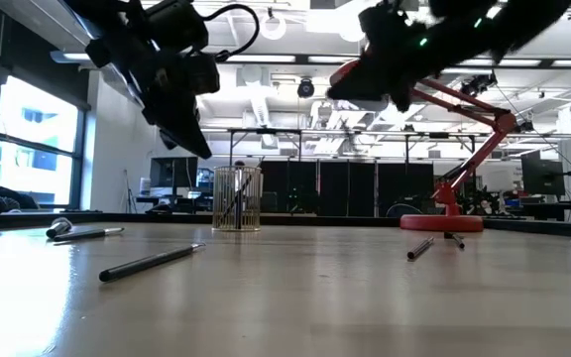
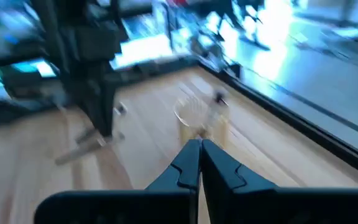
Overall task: Put items in baskets/containers
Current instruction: Put the eyeshadow brush into the wire organizer
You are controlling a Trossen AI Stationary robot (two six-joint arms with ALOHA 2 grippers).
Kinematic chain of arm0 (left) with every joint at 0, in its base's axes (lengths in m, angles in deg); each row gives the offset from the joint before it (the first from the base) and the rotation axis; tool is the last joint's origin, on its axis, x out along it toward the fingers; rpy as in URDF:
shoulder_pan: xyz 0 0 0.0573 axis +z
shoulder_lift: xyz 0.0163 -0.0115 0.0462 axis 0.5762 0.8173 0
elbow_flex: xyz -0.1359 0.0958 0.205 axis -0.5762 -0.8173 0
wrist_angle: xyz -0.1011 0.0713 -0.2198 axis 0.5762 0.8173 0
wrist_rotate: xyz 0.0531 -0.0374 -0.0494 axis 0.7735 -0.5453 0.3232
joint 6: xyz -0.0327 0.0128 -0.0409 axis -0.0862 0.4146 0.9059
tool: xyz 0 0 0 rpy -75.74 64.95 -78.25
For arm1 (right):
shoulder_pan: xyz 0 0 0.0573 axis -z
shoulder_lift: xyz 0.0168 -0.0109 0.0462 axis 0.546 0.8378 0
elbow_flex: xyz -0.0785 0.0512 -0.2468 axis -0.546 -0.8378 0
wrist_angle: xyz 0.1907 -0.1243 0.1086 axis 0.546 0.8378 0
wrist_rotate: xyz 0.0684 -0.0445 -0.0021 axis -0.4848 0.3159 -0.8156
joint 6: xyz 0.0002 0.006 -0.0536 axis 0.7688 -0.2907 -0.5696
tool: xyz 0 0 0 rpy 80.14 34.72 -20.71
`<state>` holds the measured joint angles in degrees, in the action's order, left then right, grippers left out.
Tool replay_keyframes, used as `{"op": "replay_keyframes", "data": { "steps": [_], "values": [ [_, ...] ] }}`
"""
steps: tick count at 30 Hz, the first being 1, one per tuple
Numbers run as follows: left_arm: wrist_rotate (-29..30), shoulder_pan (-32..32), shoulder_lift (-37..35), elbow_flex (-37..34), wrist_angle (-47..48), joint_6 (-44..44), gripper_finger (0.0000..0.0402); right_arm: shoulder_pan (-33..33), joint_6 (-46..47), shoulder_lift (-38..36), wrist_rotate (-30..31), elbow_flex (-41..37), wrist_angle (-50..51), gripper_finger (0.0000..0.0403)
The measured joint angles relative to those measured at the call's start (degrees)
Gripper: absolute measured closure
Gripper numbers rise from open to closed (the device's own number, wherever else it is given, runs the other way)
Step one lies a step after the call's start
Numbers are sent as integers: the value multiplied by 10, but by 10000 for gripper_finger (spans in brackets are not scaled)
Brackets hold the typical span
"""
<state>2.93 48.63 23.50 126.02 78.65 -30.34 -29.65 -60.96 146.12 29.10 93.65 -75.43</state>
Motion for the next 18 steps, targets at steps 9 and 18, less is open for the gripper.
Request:
{"op": "replay_keyframes", "data": {
  "steps": [9, 18],
  "values": [
    [-8, -1, -11, -12, 45, -16, 401, 66, -78, 183, -108, 32, -350, 403],
    [-23, -1, -77, -66, 37, 27, 401, 110, -111, 300, -183, 188, -364, 403]
  ]
}}
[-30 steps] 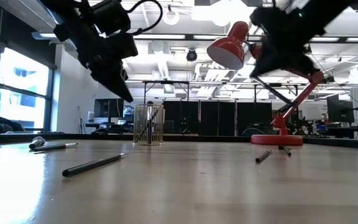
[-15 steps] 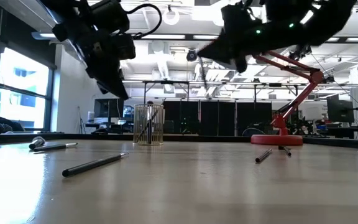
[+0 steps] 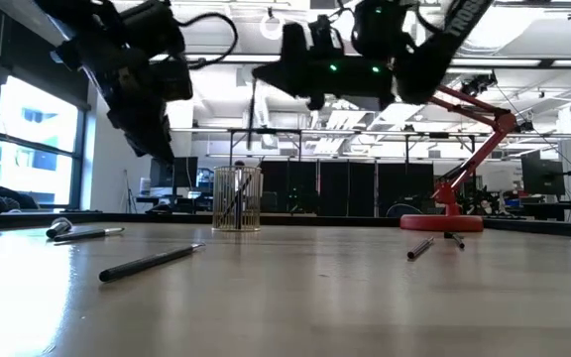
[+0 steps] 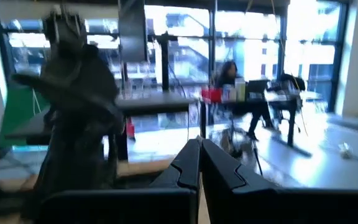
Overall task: Put items in baskets/containers
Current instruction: Put the eyeshadow brush into the wire organizer
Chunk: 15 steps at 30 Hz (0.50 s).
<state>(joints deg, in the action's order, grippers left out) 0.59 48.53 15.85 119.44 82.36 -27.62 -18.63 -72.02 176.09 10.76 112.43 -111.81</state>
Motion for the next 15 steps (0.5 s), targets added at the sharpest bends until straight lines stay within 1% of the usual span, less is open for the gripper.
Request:
{"op": "replay_keyframes", "data": {
  "steps": [4, 8, 10, 15],
  "values": [
    [-1, 0, -31, -19, 2, 10, 401, 22, -13, 14, -11, 44, 42, 403],
    [-1, 0, -52, -28, 4, 16, 401, 38, -21, 47, -48, 88, 85, 402],
    [-1, 0, -53, -30, 10, 16, 401, 42, -27, 65, -56, 109, 100, 402],
    [-3, 0, -53, -30, 11, 14, 401, 42, -30, 88, -56, 120, 137, 402]
  ]
}}
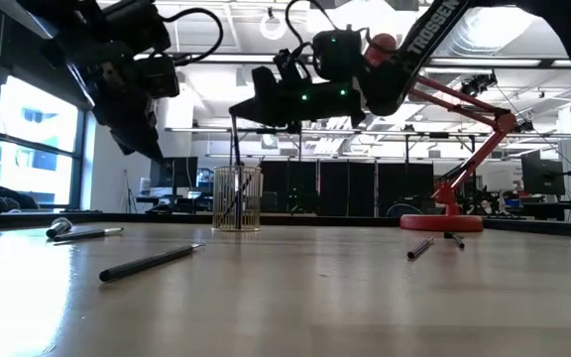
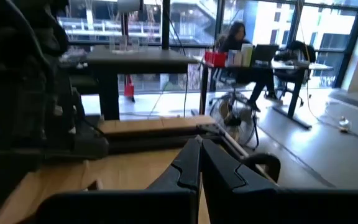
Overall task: Put items in baskets/containers
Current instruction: Put the eyeshadow brush into the wire organizer, then put the powder brush into the wire organizer
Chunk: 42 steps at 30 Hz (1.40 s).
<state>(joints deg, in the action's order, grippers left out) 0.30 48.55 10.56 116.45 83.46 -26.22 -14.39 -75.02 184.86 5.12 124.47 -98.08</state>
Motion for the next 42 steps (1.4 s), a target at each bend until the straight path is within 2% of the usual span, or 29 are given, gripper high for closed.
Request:
{"op": "replay_keyframes", "data": {
  "steps": [6, 20, 26, 31, 36, 39, 42],
  "values": [
    [-5, 0, 0, 0, 11, -27, 401, 0, 5, 0, 10, 0, 45, 392],
    [12, 1, 1, 0, 10, -49, 401, 0, 21, 0, 17, 0, 48, 331],
    [12, 1, 1, 0, 10, -48, 402, -9, 9, -41, 16, 0, 74, 326],
    [12, 1, 1, 0, 9, -5, 402, -29, -17, -120, 16, 0, 247, 343],
    [26, 1, 3, 0, -29, 78, 402, -51, 37, -204, 35, 0, 493, 385],
    [70, 1, 3, 1, -58, 138, 402, -64, 77, -239, 88, 0, 633, 399],
    [151, -12, 3, 10, -48, 237, 402, -73, 107, -260, 136, 0, 741, 392]
  ]
}}
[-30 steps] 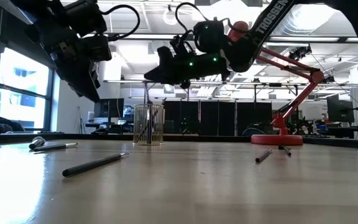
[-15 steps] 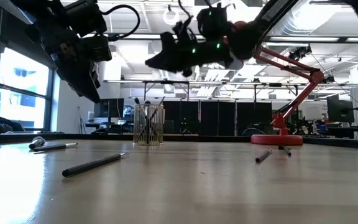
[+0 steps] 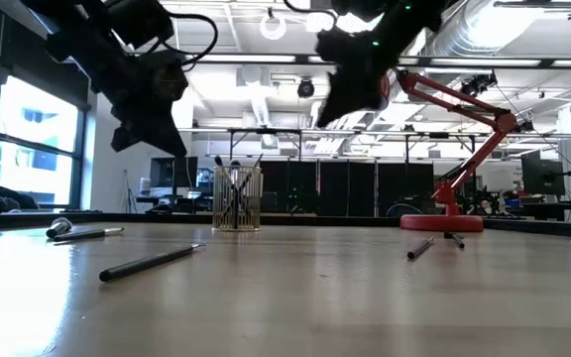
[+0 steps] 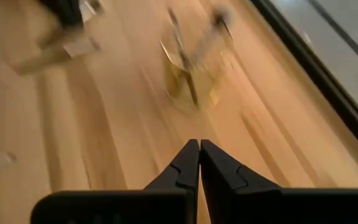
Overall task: Put items in baskets/containers
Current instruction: Put the powder brush into the wire organizer
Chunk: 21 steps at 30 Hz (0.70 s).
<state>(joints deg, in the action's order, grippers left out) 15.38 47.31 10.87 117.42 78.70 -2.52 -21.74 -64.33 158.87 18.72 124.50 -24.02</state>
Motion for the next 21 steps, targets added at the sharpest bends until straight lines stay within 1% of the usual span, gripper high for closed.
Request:
{"op": "replay_keyframes", "data": {
  "steps": [3, 5, 7, 9, 12, 17, 19, 21],
  "values": [
    [78, -37, 4, 20, 31, 81, 402, -2, 4, -9, 14, -14, 54, 393],
    [127, -65, 16, 40, 63, 138, 402, -2, 15, -15, 10, -38, 53, 398],
    [162, -92, 27, 60, 106, 199, 402, -2, 31, -21, -2, -68, 36, 400],
    [185, -119, 41, 84, 140, 254, 402, -3, 42, -25, -19, -103, 9, 398],
    [198, -155, 74, 117, 195, 330, 402, -3, 46, -29, -52, -154, -29, 397],
    [199, -199, 134, 180, 367, 540, 402, -3, 46, -32, -106, -213, -63, 400],
    [199, -209, 153, 192, 423, 592, 402, -3, 45, -32, -127, -230, -76, 397],
    [199, -214, 170, 200, 439, 629, 401, -3, 44, -32, -146, -243, -92, 397]
  ]
}}
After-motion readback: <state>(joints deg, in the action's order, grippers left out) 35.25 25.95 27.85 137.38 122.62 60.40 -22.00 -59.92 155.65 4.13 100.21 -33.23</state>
